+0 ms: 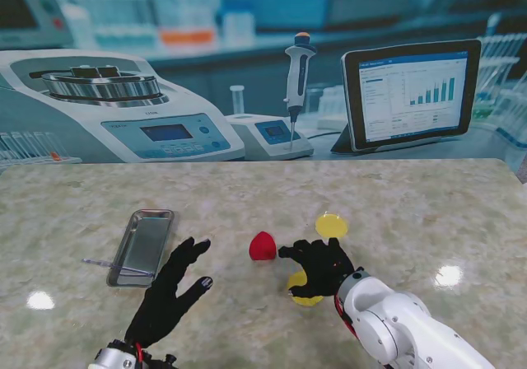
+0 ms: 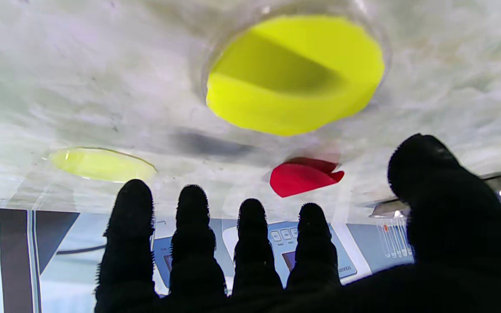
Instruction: Line a culture dish with filter paper and press it flat with a glass rod
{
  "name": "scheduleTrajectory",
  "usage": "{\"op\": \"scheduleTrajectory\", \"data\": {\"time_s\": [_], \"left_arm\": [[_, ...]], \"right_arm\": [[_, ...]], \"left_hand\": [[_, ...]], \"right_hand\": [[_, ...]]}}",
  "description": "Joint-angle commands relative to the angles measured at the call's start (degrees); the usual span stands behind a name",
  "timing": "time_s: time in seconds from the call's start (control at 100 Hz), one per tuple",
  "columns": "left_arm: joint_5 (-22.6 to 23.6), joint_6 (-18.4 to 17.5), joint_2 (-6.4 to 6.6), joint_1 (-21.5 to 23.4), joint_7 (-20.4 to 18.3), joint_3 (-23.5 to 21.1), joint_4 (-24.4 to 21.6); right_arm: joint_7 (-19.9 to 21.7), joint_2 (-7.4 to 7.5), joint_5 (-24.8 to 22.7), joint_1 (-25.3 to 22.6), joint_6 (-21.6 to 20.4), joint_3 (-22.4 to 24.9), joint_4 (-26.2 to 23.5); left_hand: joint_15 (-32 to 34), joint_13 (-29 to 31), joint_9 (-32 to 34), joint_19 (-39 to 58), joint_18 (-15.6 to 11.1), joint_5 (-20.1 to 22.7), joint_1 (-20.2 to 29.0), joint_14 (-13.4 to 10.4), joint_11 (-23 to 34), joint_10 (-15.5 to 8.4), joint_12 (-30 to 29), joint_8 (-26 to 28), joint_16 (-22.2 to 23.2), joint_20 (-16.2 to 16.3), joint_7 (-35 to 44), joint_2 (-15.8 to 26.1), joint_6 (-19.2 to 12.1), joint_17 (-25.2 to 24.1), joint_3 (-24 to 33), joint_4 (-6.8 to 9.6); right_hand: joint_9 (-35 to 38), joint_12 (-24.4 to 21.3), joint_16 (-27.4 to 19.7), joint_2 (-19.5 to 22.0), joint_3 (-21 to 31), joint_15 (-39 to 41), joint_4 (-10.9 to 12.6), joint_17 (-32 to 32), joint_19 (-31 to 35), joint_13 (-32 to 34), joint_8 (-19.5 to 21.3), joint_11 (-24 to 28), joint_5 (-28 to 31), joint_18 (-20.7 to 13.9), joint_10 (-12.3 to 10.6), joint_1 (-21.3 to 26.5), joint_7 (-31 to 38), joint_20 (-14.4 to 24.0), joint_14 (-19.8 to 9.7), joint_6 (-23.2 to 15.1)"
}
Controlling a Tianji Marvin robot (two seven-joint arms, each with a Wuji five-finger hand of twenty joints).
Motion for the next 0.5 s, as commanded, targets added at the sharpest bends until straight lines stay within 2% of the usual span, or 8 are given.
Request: {"op": "scheduleTrajectory", "data": {"time_s": [0.0,0.17,0.49], "left_arm": [[0.2,0.3,0.49,-0.4,-1.1,-0.6,-0.7],[1.6,0.6,0.98,-1.3,-3.3,-1.9,-1.1],[3.1,2.0,1.61,-3.3,-6.1,-2.3,-0.6]], "right_arm": [[0.0,-0.41,1.0,1.6,0.2,-0.1,0.7],[-0.9,-0.84,4.6,5.8,0.8,-1.8,3.5],[-2.5,-1.70,10.4,13.9,1.2,-7.3,9.7]], "left_hand": [[-0.5,-1.6,-1.1,-2.3,-1.1,0.2,1.0,-1.2,0.3,-0.7,0.7,0.3,0.3,0.9,0.2,0.4,-1.8,0.1,-0.5,1.50],[-0.5,-1.5,-1.1,-2.2,-1.1,0.3,1.0,-1.2,0.3,-0.6,0.7,0.3,0.4,1.0,0.2,0.5,-1.8,0.1,-0.5,1.51],[-0.4,-1.5,-1.1,-2.2,-1.0,0.2,1.0,-1.2,0.3,-0.6,0.8,0.3,0.6,1.1,0.2,0.4,-1.9,0.0,-0.5,1.53]], "right_hand": [[-0.6,-1.4,-1.3,1.5,-0.4,-2.4,0.5,-1.1,-1.9,-0.2,-1.3,0.1,0.2,-0.3,-0.4,1.0,-1.4,-1.5,-1.2,1.8],[-0.3,-3.6,-3.6,1.5,-0.1,-5.0,0.6,-1.9,-5.8,-0.2,-4.5,-0.3,1.1,0.6,0.1,1.5,-1.7,-4.5,-2.3,3.8],[1.3,-3.8,-3.4,1.6,0.7,-4.1,0.7,-1.4,-5.9,1.9,-5.7,0.7,3.5,0.4,0.7,1.8,0.2,-5.0,-1.3,3.7]]}}
